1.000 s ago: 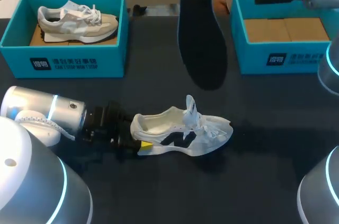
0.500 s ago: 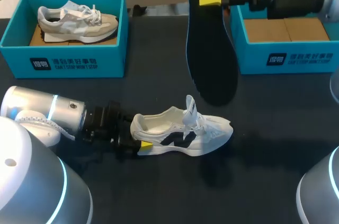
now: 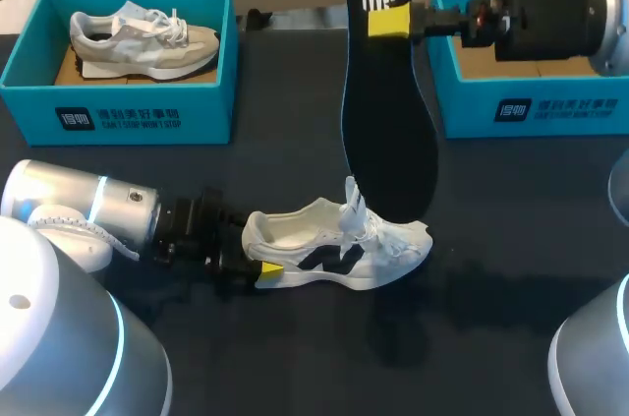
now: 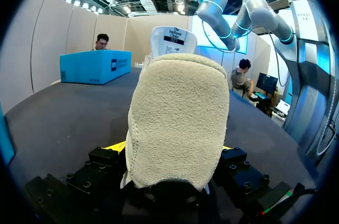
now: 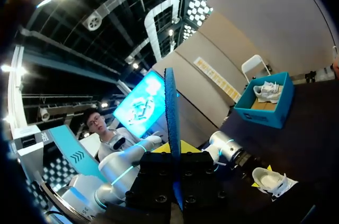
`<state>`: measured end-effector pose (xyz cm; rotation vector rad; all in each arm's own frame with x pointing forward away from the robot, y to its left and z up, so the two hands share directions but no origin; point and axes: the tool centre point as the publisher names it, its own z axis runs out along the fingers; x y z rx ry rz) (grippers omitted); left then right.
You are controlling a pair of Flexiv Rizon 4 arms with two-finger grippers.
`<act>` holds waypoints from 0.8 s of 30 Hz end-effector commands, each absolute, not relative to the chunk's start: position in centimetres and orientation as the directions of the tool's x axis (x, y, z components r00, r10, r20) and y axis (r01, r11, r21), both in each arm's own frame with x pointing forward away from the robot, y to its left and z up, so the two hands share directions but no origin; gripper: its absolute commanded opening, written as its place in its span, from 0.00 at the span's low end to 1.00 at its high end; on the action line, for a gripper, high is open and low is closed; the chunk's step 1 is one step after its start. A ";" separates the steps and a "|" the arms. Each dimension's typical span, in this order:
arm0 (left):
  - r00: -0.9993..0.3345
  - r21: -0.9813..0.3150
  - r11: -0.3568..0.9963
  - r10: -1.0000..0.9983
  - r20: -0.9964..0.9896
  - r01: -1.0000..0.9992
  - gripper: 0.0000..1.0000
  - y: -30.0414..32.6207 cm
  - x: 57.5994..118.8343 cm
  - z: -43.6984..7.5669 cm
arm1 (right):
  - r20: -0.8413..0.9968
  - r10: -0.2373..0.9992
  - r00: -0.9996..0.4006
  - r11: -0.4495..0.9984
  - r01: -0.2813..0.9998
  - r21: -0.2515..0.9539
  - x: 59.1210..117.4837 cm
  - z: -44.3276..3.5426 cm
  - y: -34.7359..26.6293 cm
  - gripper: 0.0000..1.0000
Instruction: Take the shoe out of the shoebox, open the shoe tongue, remove and reinsert the insole, then place the shoe into the shoebox
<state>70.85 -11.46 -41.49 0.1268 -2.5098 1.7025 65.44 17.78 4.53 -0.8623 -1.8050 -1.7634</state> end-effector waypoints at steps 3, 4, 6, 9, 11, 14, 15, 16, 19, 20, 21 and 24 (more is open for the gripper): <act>-0.991 -0.920 0.371 -0.011 0.134 -0.128 0.00 -11.4 70.9 -41.7 | 0.701 0.100 -0.707 -0.026 0.702 0.712 64.7 4.4 18.0 0.00; -0.991 -0.920 0.371 -0.011 0.134 -0.128 0.00 -11.4 70.9 -41.7 | 0.701 0.099 -0.706 -0.026 0.702 0.711 64.7 4.4 18.0 0.00; -0.991 -0.920 0.371 -0.011 0.134 -0.128 0.00 -11.4 70.9 -41.7 | 0.702 0.097 -0.705 -0.024 0.704 0.710 64.5 4.4 18.0 0.00; -0.991 -0.920 0.371 -0.011 0.134 -0.128 0.00 -11.4 70.9 -41.7 | 0.704 0.096 -0.703 -0.017 0.706 0.708 64.3 4.4 18.1 0.00; -0.991 -0.920 0.371 -0.011 0.134 -0.128 0.00 -11.4 70.9 -41.7 | 0.703 0.093 -0.705 -0.028 0.704 0.710 64.3 4.4 18.1 0.00; -0.991 -0.920 0.371 -0.011 0.134 -0.128 0.00 -11.4 70.9 -41.7 | 0.701 0.090 -0.707 -0.042 0.701 0.712 64.3 4.4 18.1 0.00; -0.991 -0.920 0.371 -0.011 0.134 -0.128 0.00 -11.4 70.9 -41.7 | 0.701 0.090 -0.707 -0.042 0.701 0.712 64.3 4.4 18.1 0.00; -0.991 -0.920 0.371 -0.011 0.134 -0.128 0.00 -11.4 70.9 -41.7 | 0.701 0.090 -0.707 -0.042 0.701 0.712 64.3 4.4 18.1 0.00; -0.991 -0.920 0.371 -0.011 0.134 -0.128 0.00 -11.4 70.9 -41.7 | 0.701 0.090 -0.707 -0.042 0.701 0.712 64.3 4.4 18.1 0.00; -0.991 -0.920 0.371 -0.011 0.134 -0.128 0.00 -11.4 70.9 -41.7 | 0.701 0.090 -0.707 -0.042 0.701 0.712 64.3 4.4 18.1 0.00; -0.991 -0.920 0.371 -0.011 0.134 -0.128 0.00 -11.4 70.9 -41.7 | 0.701 0.090 -0.707 -0.042 0.701 0.712 64.3 4.4 18.1 0.00; -0.991 -0.920 0.371 -0.011 0.134 -0.128 0.37 -11.4 70.9 -41.7 | 0.701 0.090 -0.707 -0.042 0.701 0.712 64.3 4.4 18.1 0.00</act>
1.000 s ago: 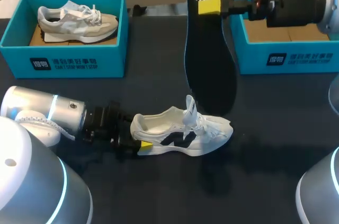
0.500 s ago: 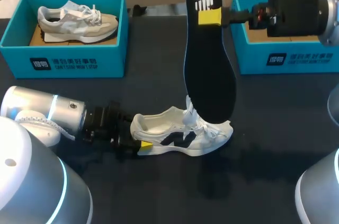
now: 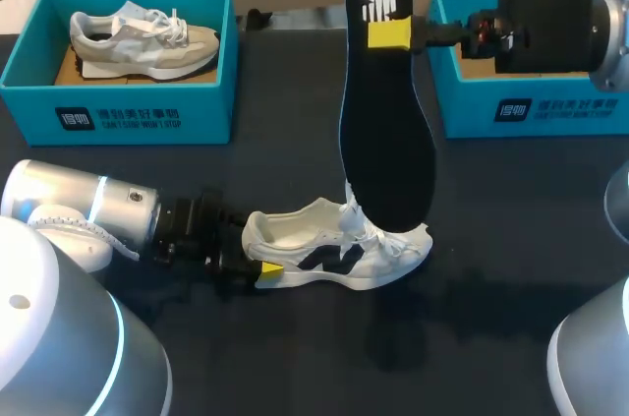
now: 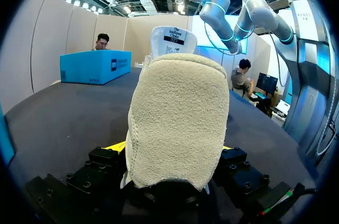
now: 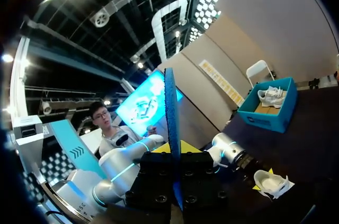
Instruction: Take the shoe out of the shoebox, open the shoe tongue, remove and reinsert the insole, then place the shoe into the shoebox
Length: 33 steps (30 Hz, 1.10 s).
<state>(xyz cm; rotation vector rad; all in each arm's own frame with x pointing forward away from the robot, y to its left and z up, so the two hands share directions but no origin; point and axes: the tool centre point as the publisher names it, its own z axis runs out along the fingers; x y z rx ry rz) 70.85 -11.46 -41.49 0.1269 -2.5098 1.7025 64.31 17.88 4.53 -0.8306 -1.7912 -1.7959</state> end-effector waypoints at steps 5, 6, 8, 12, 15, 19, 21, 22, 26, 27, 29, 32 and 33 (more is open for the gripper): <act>-0.992 -0.914 0.389 0.016 0.127 -0.111 1.00 -10.8 70.5 -41.1 | 0.701 0.090 -0.707 -0.042 0.701 0.712 64.3 4.4 18.1 0.00; -0.992 -0.914 0.389 0.015 0.127 -0.111 1.00 -10.7 70.5 -41.1 | 0.701 0.090 -0.707 -0.042 0.701 0.712 64.3 4.4 18.1 0.00; -0.992 -0.913 0.392 0.014 0.125 -0.110 1.00 -10.4 70.5 -40.9 | 0.701 0.090 -0.707 -0.042 0.701 0.712 64.3 4.4 18.1 0.00; -0.991 -0.908 0.401 0.002 0.132 -0.120 1.00 -9.9 70.5 -40.6 | 0.701 0.090 -0.707 -0.042 0.701 0.712 64.3 4.4 18.1 0.00; -0.991 -0.895 0.428 -0.008 0.133 -0.124 1.00 -9.3 70.6 -40.3 | 0.701 0.090 -0.707 -0.042 0.701 0.712 64.3 4.4 18.1 0.00; -0.991 -0.870 0.476 -0.044 0.125 -0.130 1.00 -8.2 71.0 -39.8 | 0.701 0.090 -0.707 -0.042 0.701 0.712 64.3 4.4 18.1 0.00; -0.990 -0.857 0.497 -0.059 0.125 -0.138 1.00 -7.6 71.3 -39.4 | 0.701 0.090 -0.707 -0.042 0.701 0.712 64.3 4.4 18.1 0.00; -0.991 -0.851 0.507 -0.065 0.121 -0.137 1.00 -7.3 71.4 -39.2 | 0.701 0.090 -0.707 -0.042 0.701 0.712 64.3 4.4 18.1 0.00; -0.992 -0.826 0.550 -0.064 0.108 -0.125 1.00 -6.6 71.8 -38.0 | 0.701 0.090 -0.707 -0.042 0.701 0.712 64.3 4.4 18.1 0.00; -0.992 -0.820 0.558 -0.057 0.114 -0.127 1.00 -6.5 71.8 -37.8 | 0.701 0.090 -0.707 -0.042 0.701 0.712 64.3 4.4 18.1 0.00; -0.992 -0.794 0.595 -0.050 0.119 -0.125 1.00 -6.4 71.8 -37.4 | 0.701 0.090 -0.707 -0.042 0.701 0.712 64.3 4.4 18.1 0.00; -0.991 -0.754 0.647 -0.023 0.130 -0.114 1.00 -6.4 71.7 -37.0 | 0.701 0.090 -0.707 -0.042 0.701 0.712 64.3 4.4 18.1 0.00; -0.990 -0.739 0.664 -0.020 0.138 -0.117 1.00 -6.4 71.7 -36.9 | 0.701 0.090 -0.707 -0.042 0.701 0.712 64.3 4.4 18.1 0.00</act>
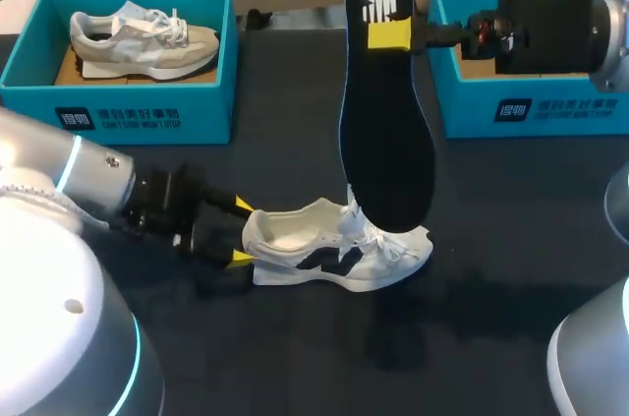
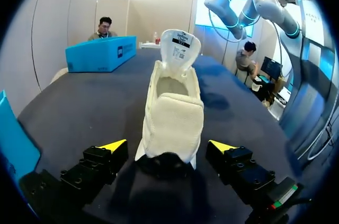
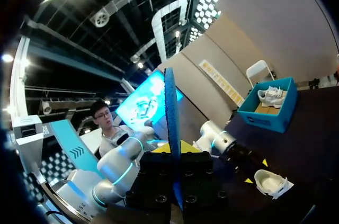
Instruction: Take the shoe out of the shoebox, open the shoe tongue, remove and reinsert the insole, then place the shoe into the shoebox
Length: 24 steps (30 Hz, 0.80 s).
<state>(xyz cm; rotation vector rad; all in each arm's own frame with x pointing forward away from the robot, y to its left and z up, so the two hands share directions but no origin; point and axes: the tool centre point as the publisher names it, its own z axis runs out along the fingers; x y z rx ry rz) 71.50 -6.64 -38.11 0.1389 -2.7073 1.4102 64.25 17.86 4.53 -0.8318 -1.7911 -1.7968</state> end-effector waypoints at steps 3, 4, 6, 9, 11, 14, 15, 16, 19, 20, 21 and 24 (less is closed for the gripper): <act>-0.990 -0.685 0.723 0.002 0.140 -0.095 1.00 -6.5 71.6 -36.5 | 0.701 0.090 -0.707 -0.042 0.701 0.712 64.3 4.4 18.1 0.00; -0.991 -0.666 0.741 0.005 0.134 -0.087 1.00 -6.5 71.5 -36.3 | 0.701 0.090 -0.707 -0.042 0.701 0.712 64.3 4.4 18.1 0.00; -0.992 -0.627 0.776 0.016 0.127 -0.067 1.00 -6.6 71.5 -35.9 | 0.701 0.090 -0.707 -0.042 0.701 0.712 64.3 4.4 18.1 0.00; -0.992 -0.586 0.808 0.023 0.127 -0.056 1.00 -6.8 71.5 -35.4 | 0.701 0.090 -0.707 -0.042 0.701 0.712 64.3 4.4 18.1 0.00; -0.992 -0.557 0.829 0.030 0.124 -0.045 1.00 -6.9 71.6 -34.8 | 0.701 0.090 -0.707 -0.042 0.701 0.712 64.3 4.4 18.1 0.00; -0.992 -0.523 0.852 0.040 0.118 -0.028 1.00 -7.1 71.7 -34.1 | 0.701 0.090 -0.707 -0.042 0.701 0.712 64.3 4.4 18.1 0.00; -0.993 -0.506 0.862 0.042 0.114 -0.021 1.00 -7.2 71.7 -33.9 | 0.701 0.090 -0.707 -0.042 0.701 0.712 64.3 4.4 18.1 0.00; -0.993 -0.497 0.868 0.041 0.113 -0.020 1.00 -7.2 71.7 -33.7 | 0.701 0.090 -0.707 -0.042 0.701 0.712 64.3 4.4 18.1 0.00; -0.996 -0.476 0.880 0.040 0.077 -0.001 1.00 -7.1 71.8 -32.6 | 0.701 0.090 -0.707 -0.042 0.701 0.712 64.3 4.4 18.1 0.00; -0.996 -0.476 0.880 0.040 0.077 -0.001 1.00 -7.1 71.8 -32.6 | 0.701 0.090 -0.707 -0.042 0.701 0.712 64.3 4.4 18.1 0.00; -0.996 -0.476 0.880 0.040 0.077 -0.001 1.00 -7.1 71.8 -32.6 | 0.701 0.090 -0.707 -0.042 0.701 0.712 64.3 4.4 18.1 0.00; -0.996 -0.476 0.880 0.040 0.077 -0.001 1.00 -7.1 71.8 -32.6 | 0.701 0.090 -0.707 -0.042 0.701 0.712 64.3 4.4 18.1 0.00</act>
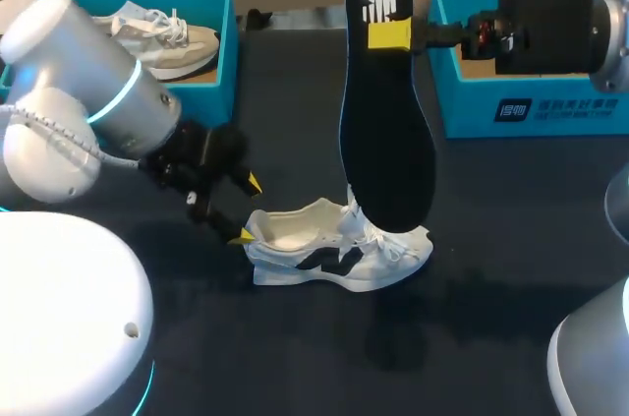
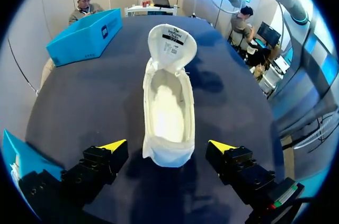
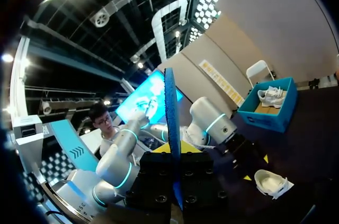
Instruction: Take the shoe out of the shoebox, open the shoe tongue, remove and reinsert the insole, then place the shoe into the shoebox
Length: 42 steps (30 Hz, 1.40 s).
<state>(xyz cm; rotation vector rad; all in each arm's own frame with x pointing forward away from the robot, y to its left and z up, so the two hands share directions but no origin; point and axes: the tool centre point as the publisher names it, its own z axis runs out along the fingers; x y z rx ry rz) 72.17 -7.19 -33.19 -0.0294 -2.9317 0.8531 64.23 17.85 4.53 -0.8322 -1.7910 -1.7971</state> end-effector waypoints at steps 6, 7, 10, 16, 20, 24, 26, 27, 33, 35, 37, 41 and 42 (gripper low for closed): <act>-0.996 -0.476 0.880 0.040 0.077 -0.001 1.00 -7.1 71.8 -32.6 | 0.701 0.090 -0.707 -0.042 0.701 0.712 64.3 4.4 18.1 0.00; -0.996 -0.452 0.892 0.033 0.080 -0.006 1.00 -7.3 71.7 -32.5 | 0.701 0.090 -0.707 -0.042 0.701 0.712 64.3 4.4 18.1 0.00; -0.995 -0.405 0.914 0.034 0.096 -0.008 1.00 -7.4 71.8 -31.9 | 0.701 0.090 -0.707 -0.042 0.701 0.712 64.3 4.4 18.1 0.00; -0.995 -0.298 0.954 0.002 0.104 -0.030 1.00 -7.3 71.6 -31.2 | 0.701 0.090 -0.707 -0.042 0.701 0.712 64.3 4.4 18.1 0.00; -0.996 -0.247 0.969 0.001 0.090 -0.021 1.00 -7.4 71.8 -31.0 | 0.701 0.090 -0.707 -0.042 0.701 0.712 64.3 4.4 18.1 0.00; -0.995 -0.206 0.979 0.010 0.096 -0.010 1.00 -8.0 71.7 -31.2 | 0.701 0.090 -0.707 -0.042 0.701 0.712 64.3 4.4 18.1 0.00; -0.995 -0.187 0.982 0.015 0.095 -0.003 1.00 -8.2 71.6 -31.2 | 0.701 0.090 -0.707 -0.042 0.701 0.712 64.3 4.4 18.1 0.00; -0.996 -0.171 0.985 0.015 0.093 -0.001 1.00 -8.4 71.4 -31.3 | 0.701 0.090 -0.707 -0.042 0.701 0.712 64.3 4.4 18.1 0.00; -0.999 -0.129 0.991 0.024 0.034 0.020 1.00 -8.5 70.9 -31.2 | 0.701 0.090 -0.707 -0.042 0.701 0.712 64.3 4.4 18.1 0.00; -0.999 -0.124 0.992 0.021 0.026 0.017 1.00 -8.6 70.9 -31.4 | 0.701 0.090 -0.707 -0.042 0.701 0.712 64.3 4.4 18.1 0.00; -1.000 -0.112 0.994 0.008 0.015 0.006 1.00 -8.8 70.9 -31.4 | 0.701 0.090 -0.707 -0.042 0.701 0.712 64.3 4.4 18.1 0.00; -1.000 -0.103 0.995 -0.001 0.017 -0.002 1.00 -9.2 70.8 -31.6 | 0.701 0.090 -0.707 -0.042 0.701 0.712 64.3 4.4 18.1 0.00; -1.000 -0.094 0.996 -0.009 0.009 -0.010 1.00 -9.2 70.8 -31.7 | 0.701 0.090 -0.707 -0.042 0.701 0.712 64.3 4.4 18.1 0.00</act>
